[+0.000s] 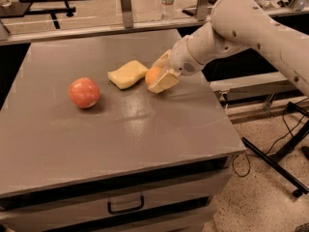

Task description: Move orange near sponge

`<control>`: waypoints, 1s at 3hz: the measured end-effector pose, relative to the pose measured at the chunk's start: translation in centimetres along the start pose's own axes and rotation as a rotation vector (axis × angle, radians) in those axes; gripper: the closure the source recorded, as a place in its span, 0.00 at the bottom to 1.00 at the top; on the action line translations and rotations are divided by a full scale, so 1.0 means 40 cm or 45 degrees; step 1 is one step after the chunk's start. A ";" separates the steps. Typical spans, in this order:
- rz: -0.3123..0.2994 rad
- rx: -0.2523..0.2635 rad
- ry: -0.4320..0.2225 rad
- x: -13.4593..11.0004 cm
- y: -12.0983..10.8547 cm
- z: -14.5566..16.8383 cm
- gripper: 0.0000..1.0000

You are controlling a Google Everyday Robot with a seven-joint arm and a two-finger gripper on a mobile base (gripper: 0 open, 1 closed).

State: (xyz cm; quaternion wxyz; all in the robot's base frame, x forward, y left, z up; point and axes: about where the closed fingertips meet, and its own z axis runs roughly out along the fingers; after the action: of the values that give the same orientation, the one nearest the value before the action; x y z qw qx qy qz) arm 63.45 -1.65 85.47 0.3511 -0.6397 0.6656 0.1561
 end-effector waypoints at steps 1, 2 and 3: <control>-0.002 -0.004 -0.001 -0.002 0.002 0.004 0.08; -0.003 -0.008 -0.001 -0.004 0.004 0.008 0.00; -0.007 -0.015 -0.007 -0.005 0.012 0.002 0.00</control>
Offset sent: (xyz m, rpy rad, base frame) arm -0.0004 0.0018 -0.0009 -0.0001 0.0016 0.0033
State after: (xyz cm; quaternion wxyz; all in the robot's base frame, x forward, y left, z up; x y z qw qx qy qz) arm 62.98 -1.39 85.42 0.3497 -0.6430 0.6621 0.1609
